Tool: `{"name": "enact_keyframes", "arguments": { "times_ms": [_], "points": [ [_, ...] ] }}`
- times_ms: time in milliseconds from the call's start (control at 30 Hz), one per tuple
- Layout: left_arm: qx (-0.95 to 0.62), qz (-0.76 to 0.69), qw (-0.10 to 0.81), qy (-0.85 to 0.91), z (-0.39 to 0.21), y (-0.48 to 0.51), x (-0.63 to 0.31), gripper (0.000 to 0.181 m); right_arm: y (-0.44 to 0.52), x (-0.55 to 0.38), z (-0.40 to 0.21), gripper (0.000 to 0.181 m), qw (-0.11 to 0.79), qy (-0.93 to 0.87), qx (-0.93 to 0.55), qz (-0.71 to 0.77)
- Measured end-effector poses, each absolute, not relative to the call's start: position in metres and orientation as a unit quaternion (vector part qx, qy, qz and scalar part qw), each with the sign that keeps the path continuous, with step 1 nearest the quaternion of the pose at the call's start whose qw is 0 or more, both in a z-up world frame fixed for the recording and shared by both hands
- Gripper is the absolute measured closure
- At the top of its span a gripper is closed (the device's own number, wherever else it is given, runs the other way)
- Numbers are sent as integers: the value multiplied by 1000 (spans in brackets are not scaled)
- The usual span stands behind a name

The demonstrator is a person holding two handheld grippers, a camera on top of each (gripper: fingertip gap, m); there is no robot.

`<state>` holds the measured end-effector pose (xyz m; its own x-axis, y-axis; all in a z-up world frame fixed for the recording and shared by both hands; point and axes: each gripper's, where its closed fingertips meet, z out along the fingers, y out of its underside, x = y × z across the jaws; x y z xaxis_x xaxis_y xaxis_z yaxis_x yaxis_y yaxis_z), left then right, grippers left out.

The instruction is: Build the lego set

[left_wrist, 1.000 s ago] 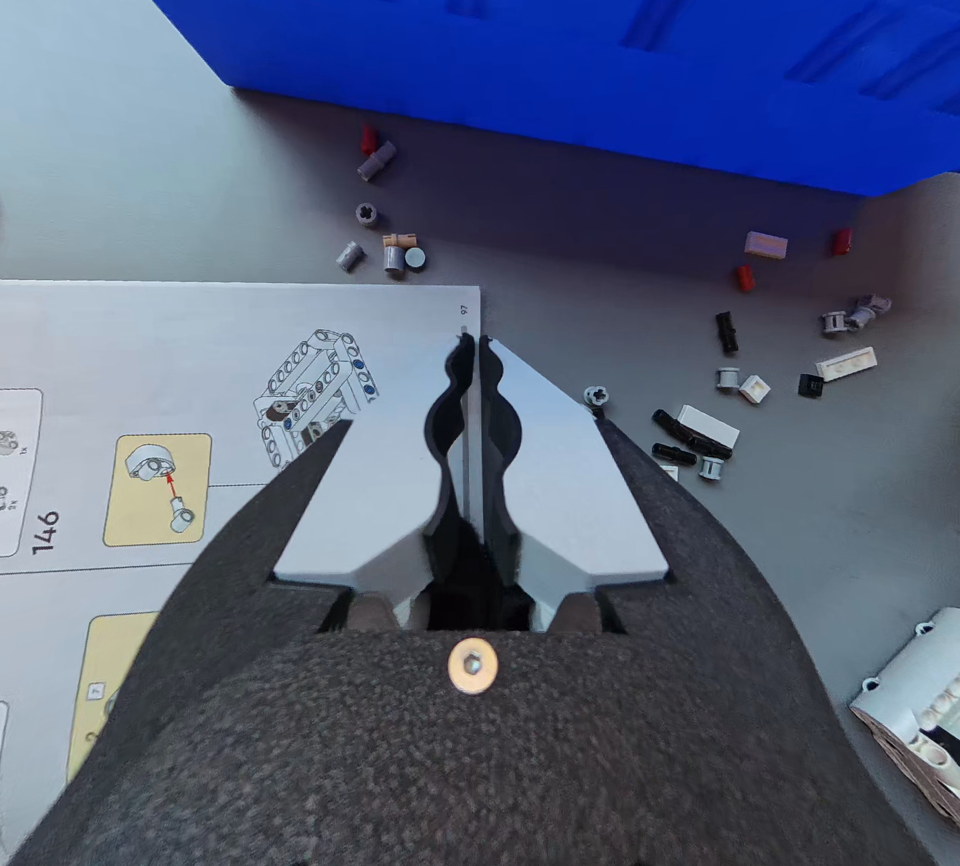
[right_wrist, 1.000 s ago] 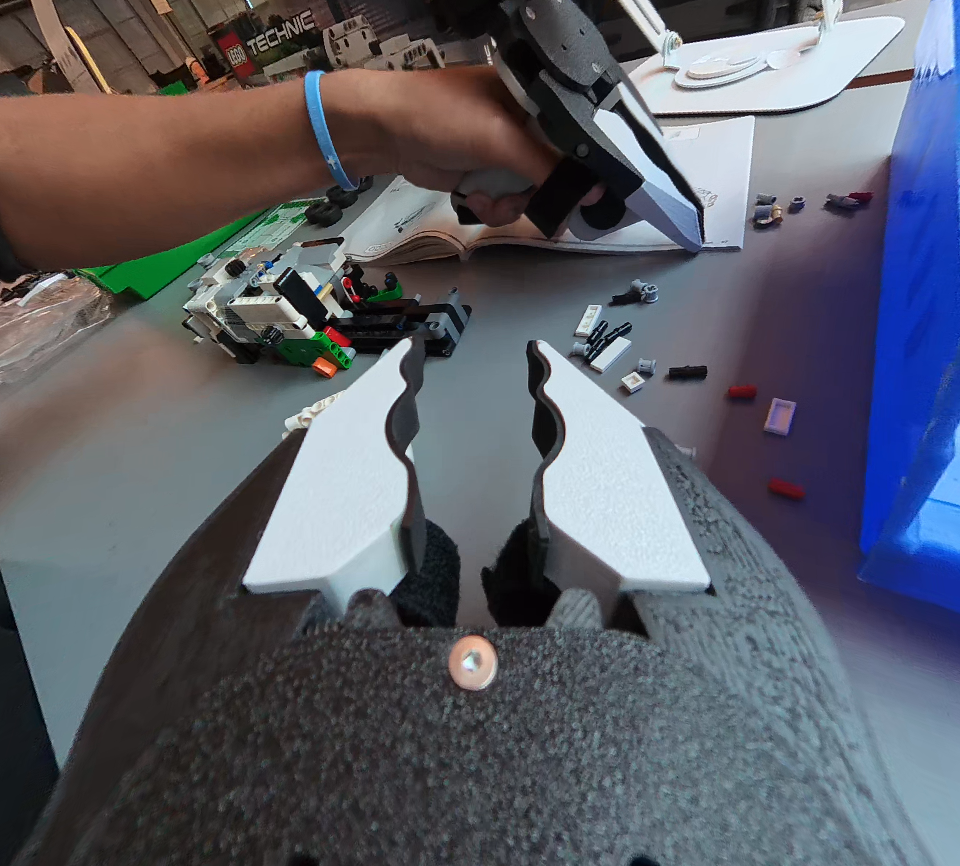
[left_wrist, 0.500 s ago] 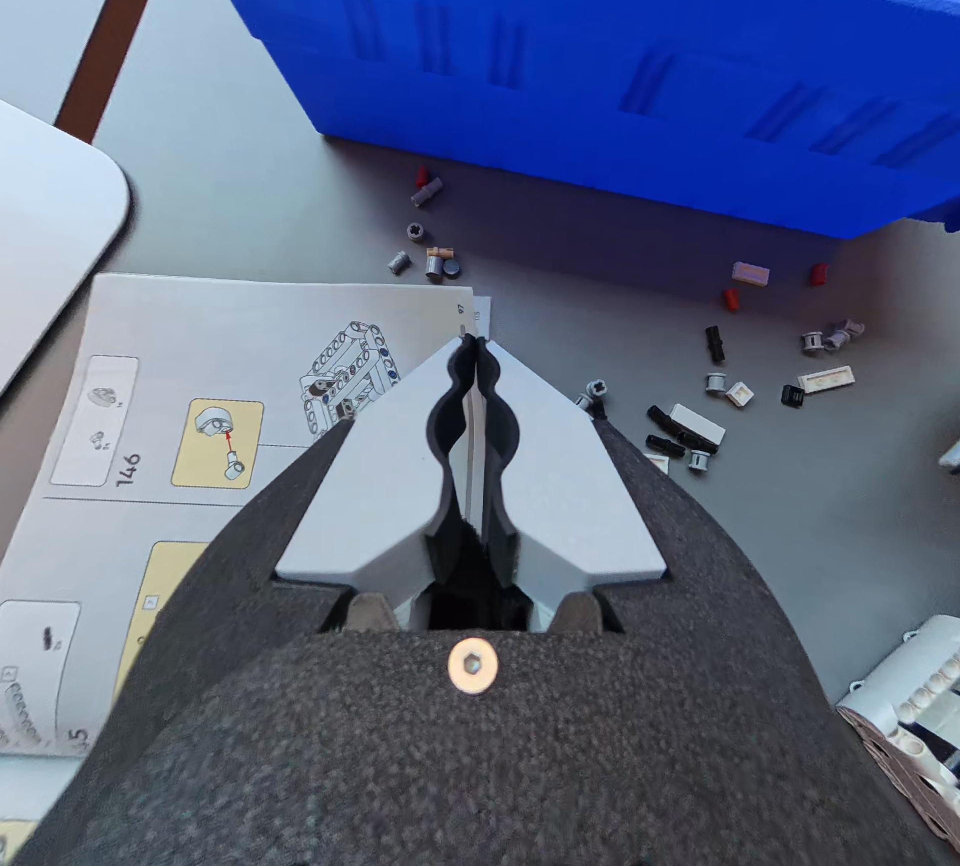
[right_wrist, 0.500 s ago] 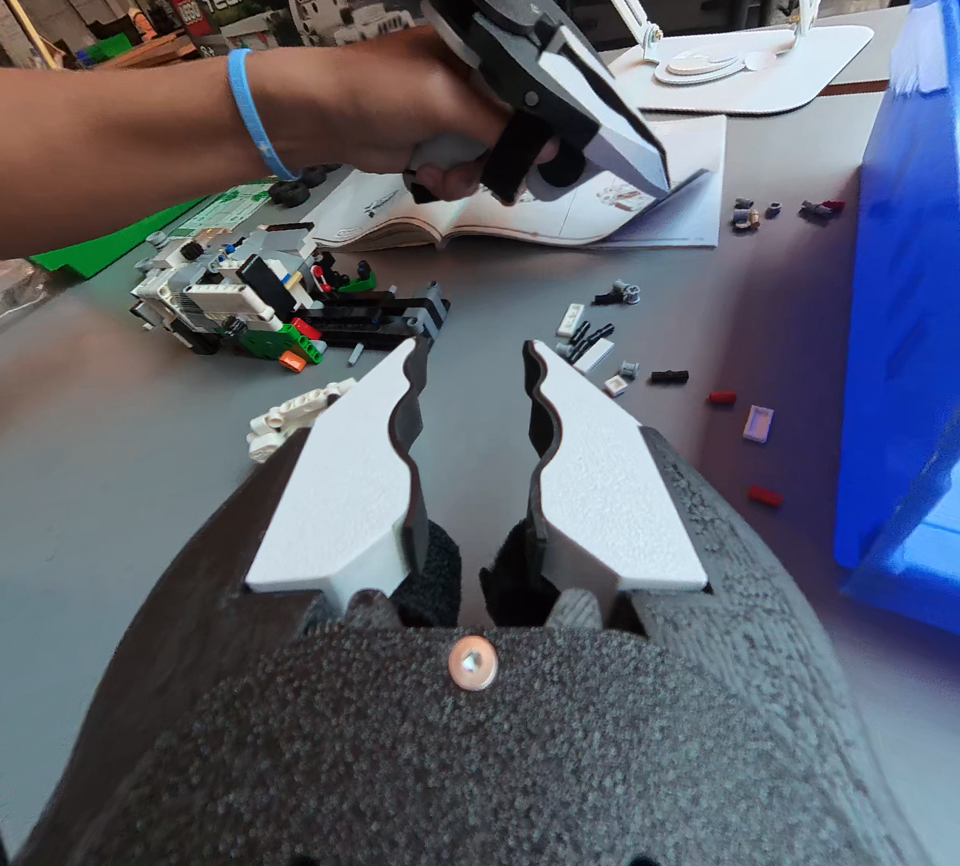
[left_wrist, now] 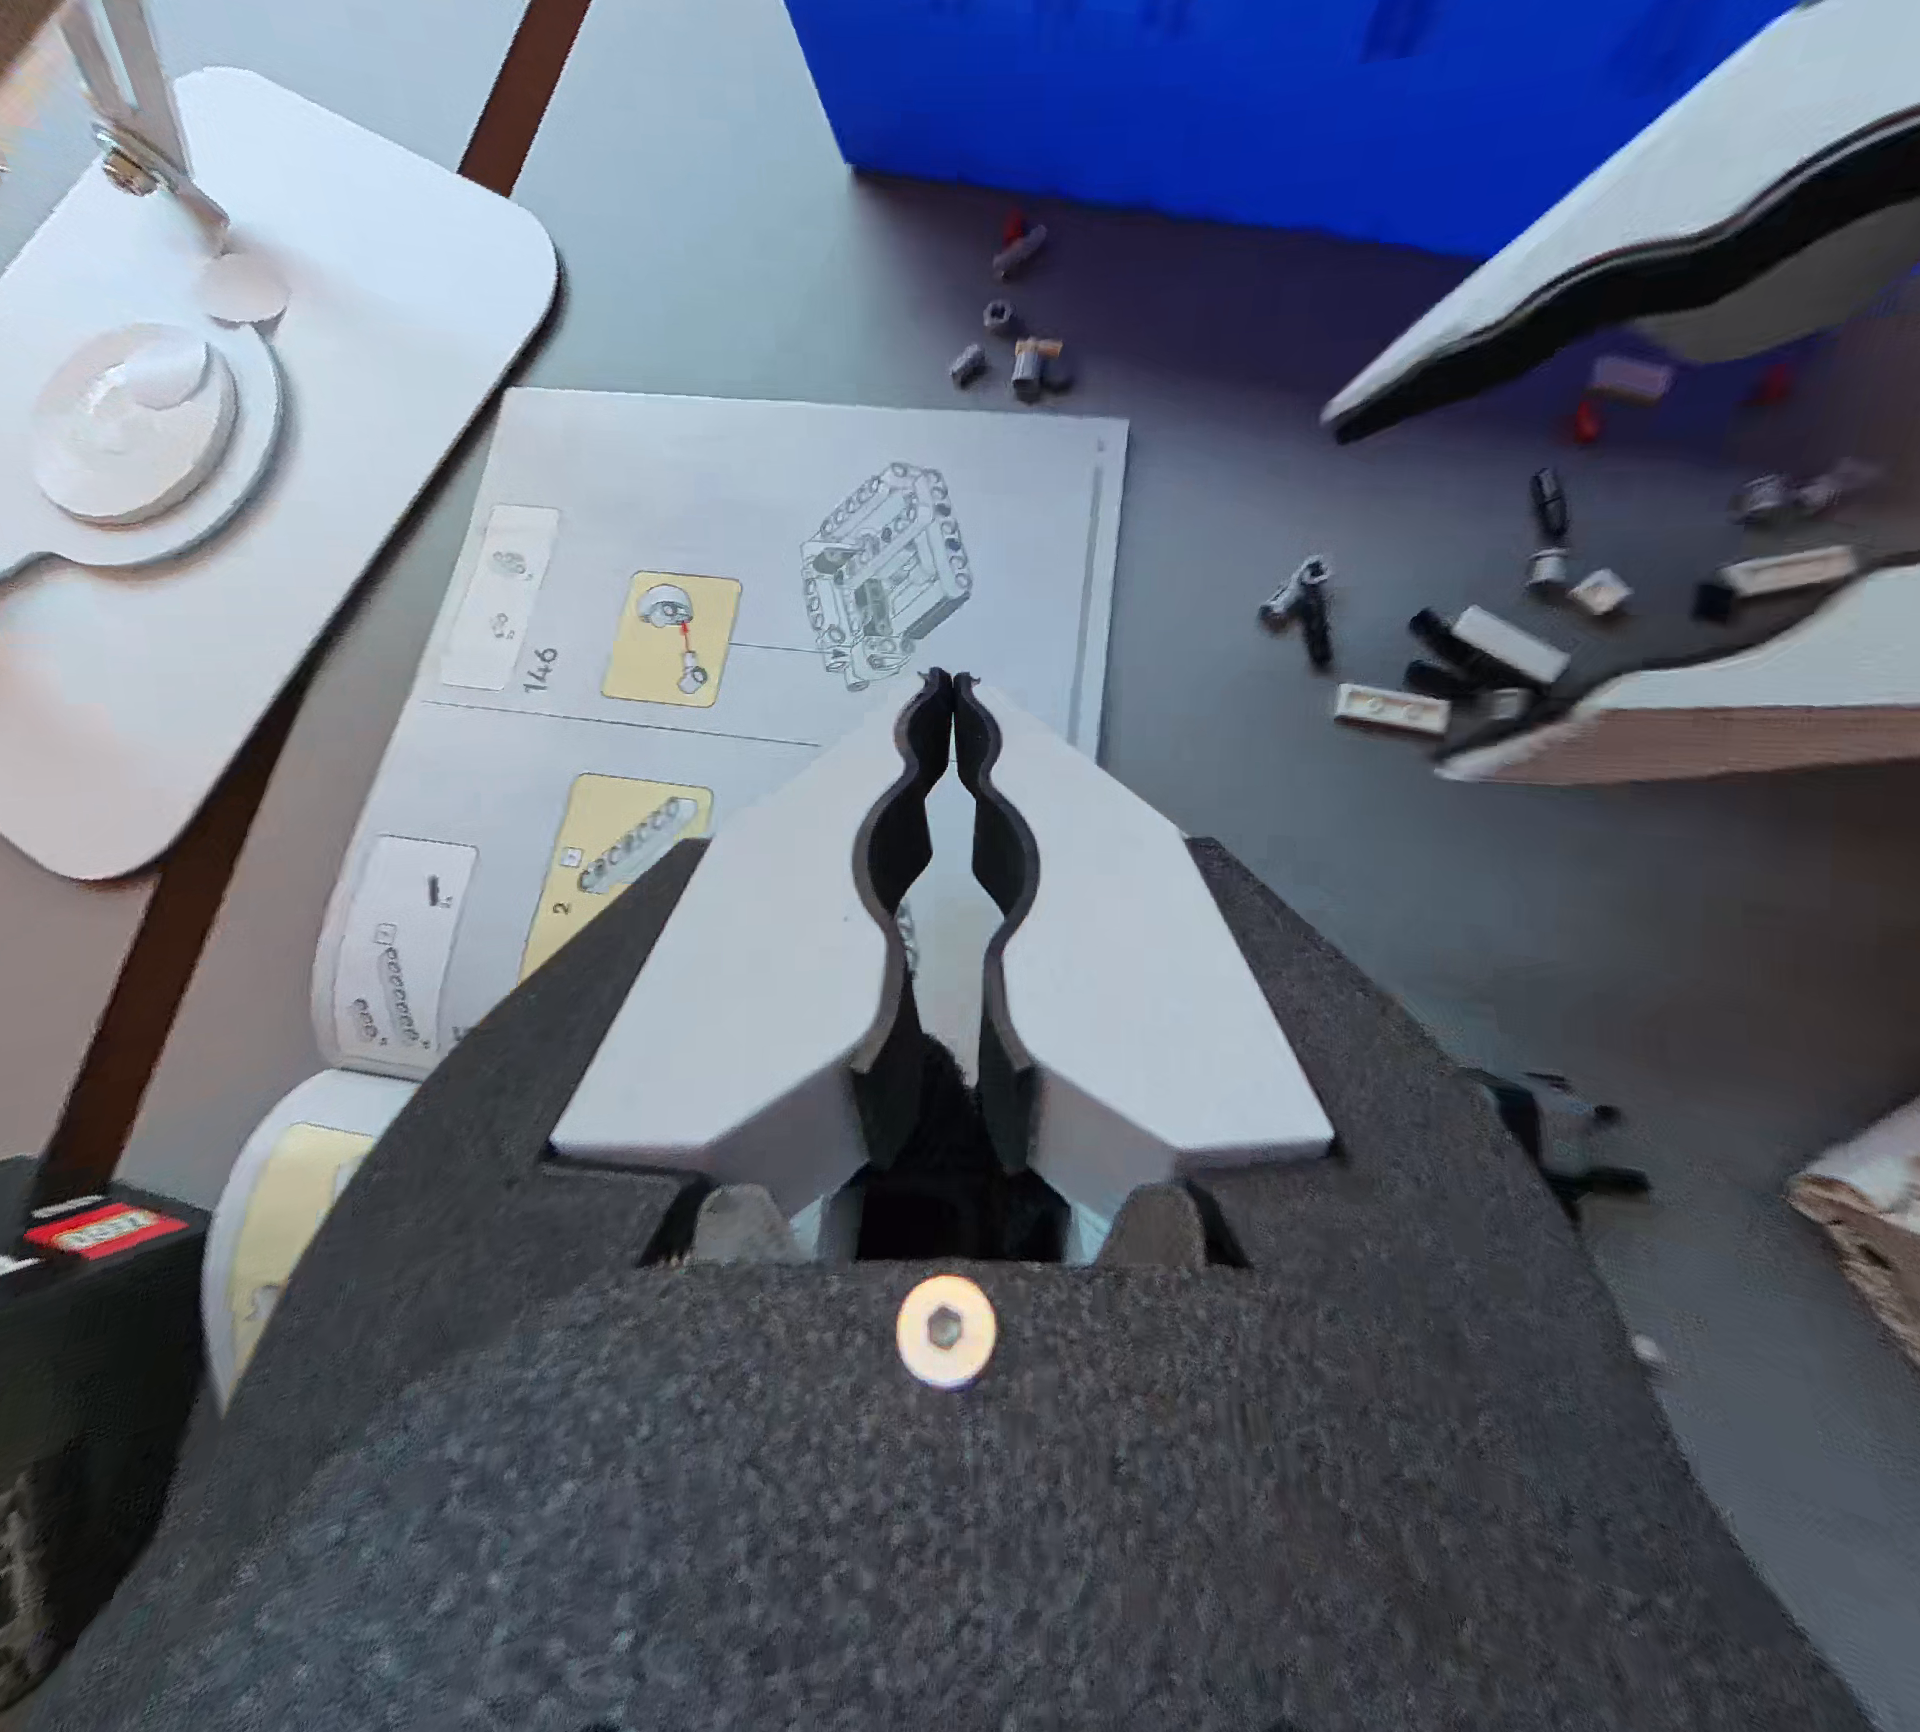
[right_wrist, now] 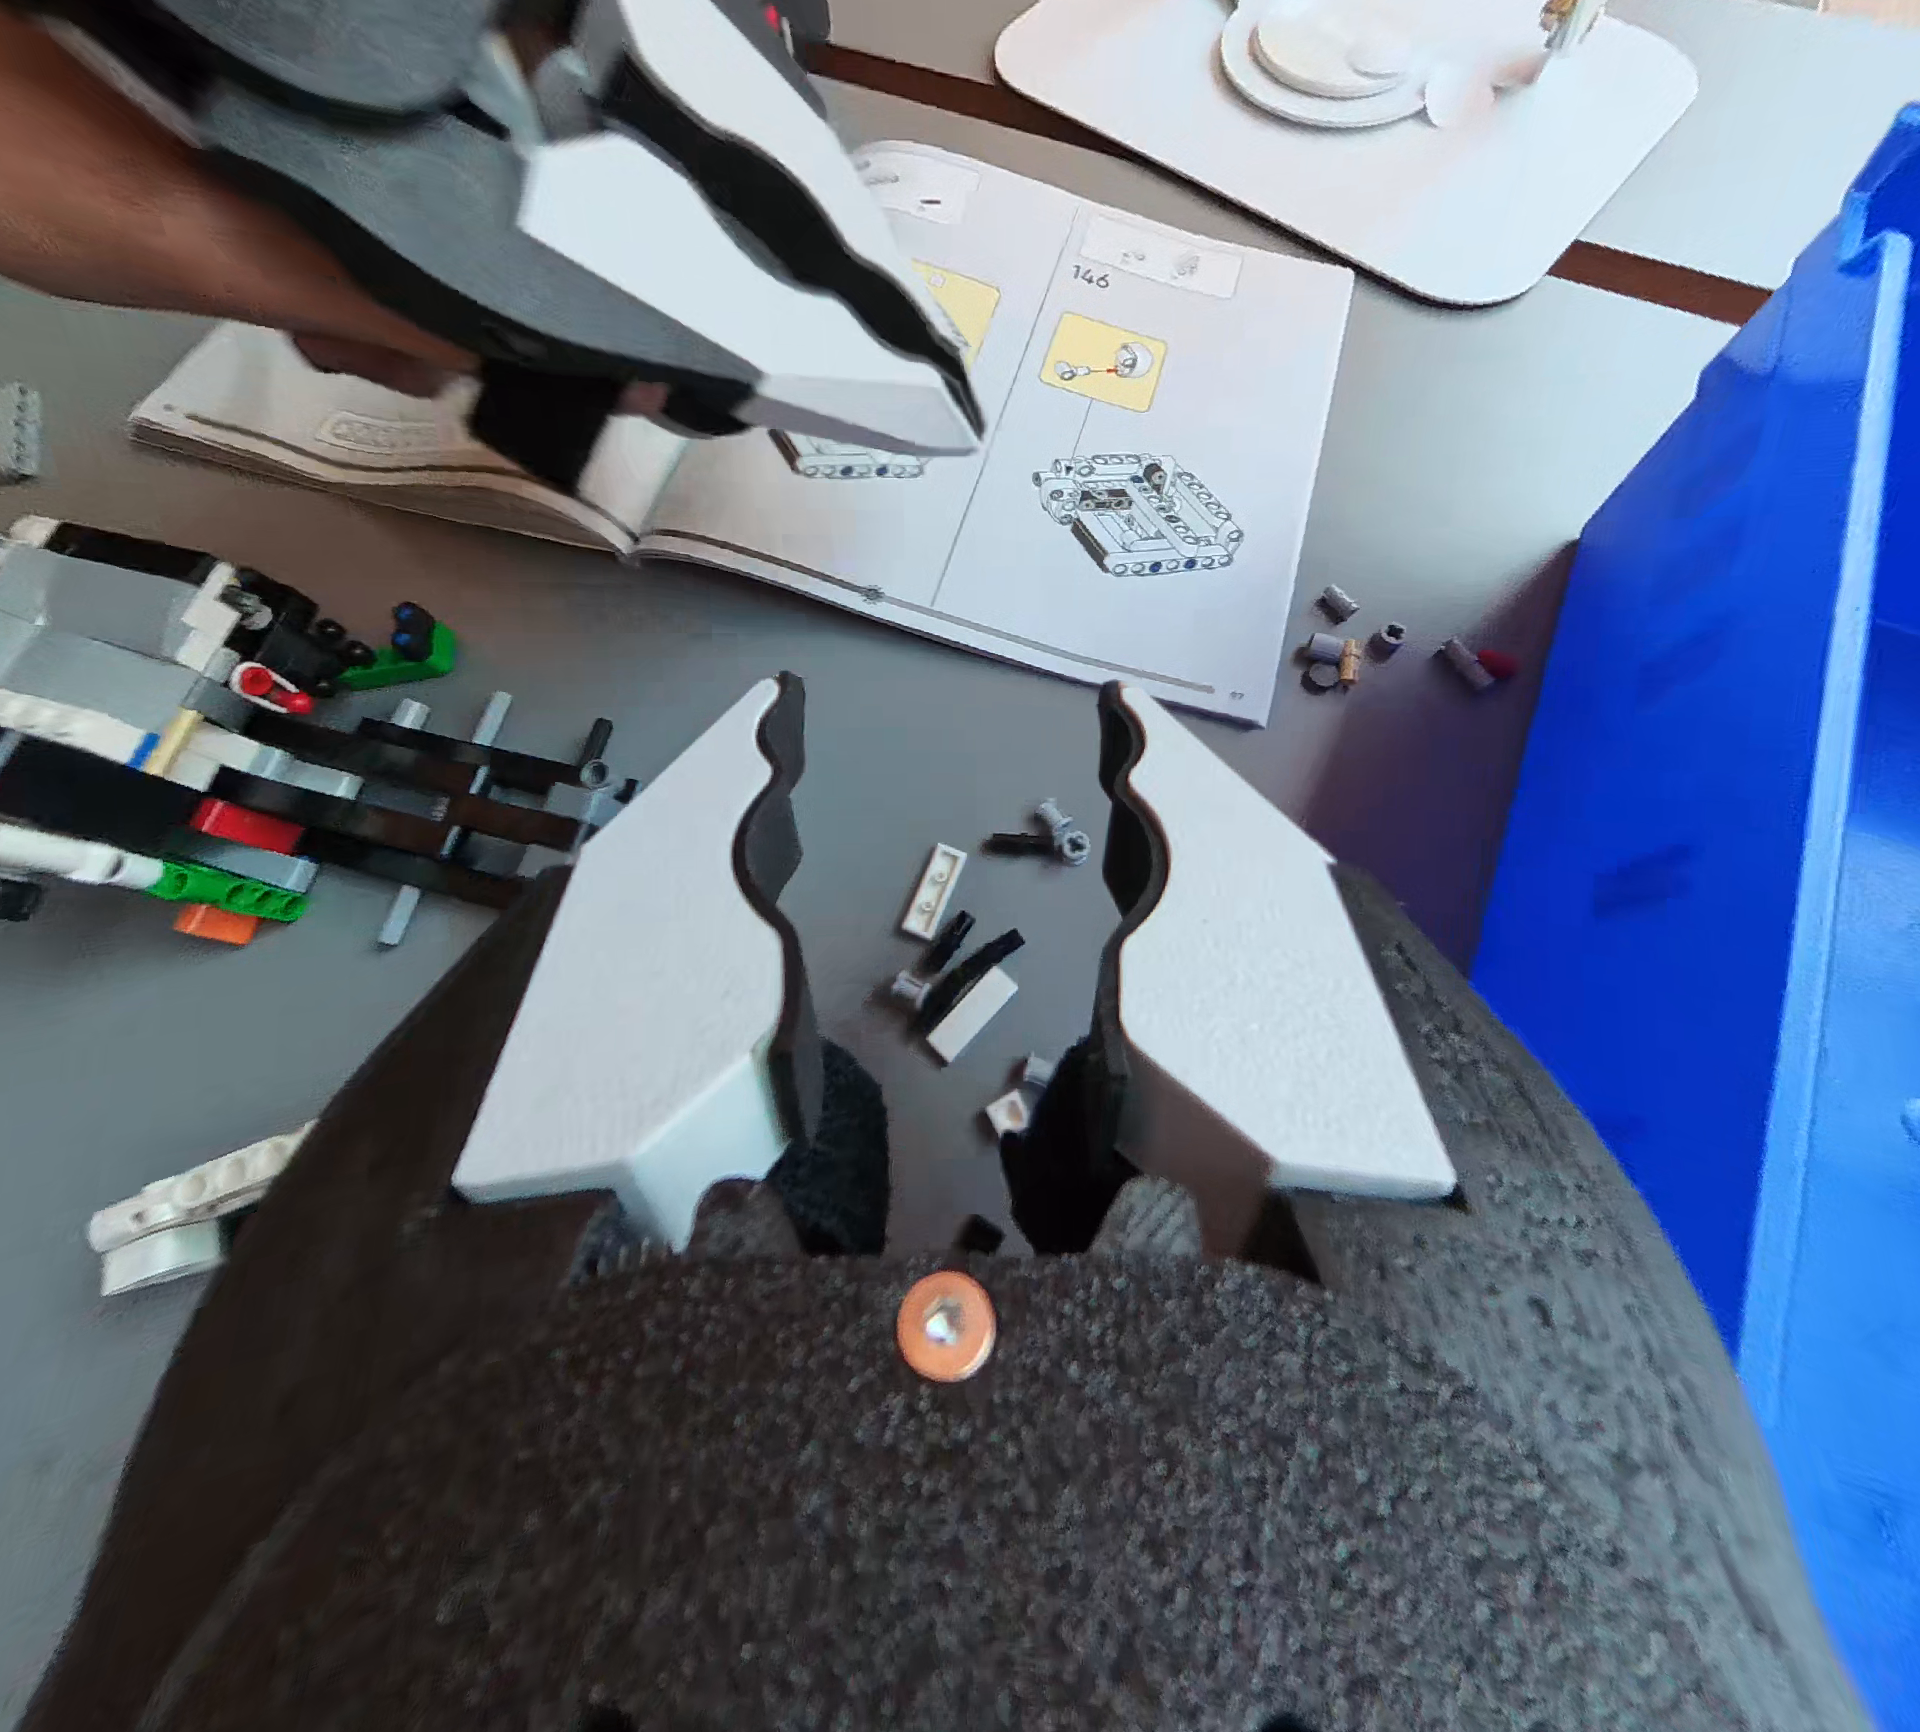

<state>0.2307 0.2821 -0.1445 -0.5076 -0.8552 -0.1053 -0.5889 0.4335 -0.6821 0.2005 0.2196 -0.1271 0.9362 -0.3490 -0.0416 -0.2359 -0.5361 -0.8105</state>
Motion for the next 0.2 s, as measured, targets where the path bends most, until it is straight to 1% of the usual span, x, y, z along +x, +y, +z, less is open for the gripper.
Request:
{"name": "enact_keyframes", "arguments": {
  "times_ms": [33,67,133,200],
  "points": [
    [-426,-269,240,830,-152,284,236,179,217,195,-125,126,464,169,-868,-59],
    [-405,-238,248,847,-160,286,240,161,212,188,-127,126,468,171,-865,-57],
    [-386,-194,239,870,-176,290,249,107,199,175,-134,125,468,175,-865,-54],
    [-408,-211,176,871,-187,285,252,74,188,162,-137,126,475,178,-860,-45]
  ]
}}
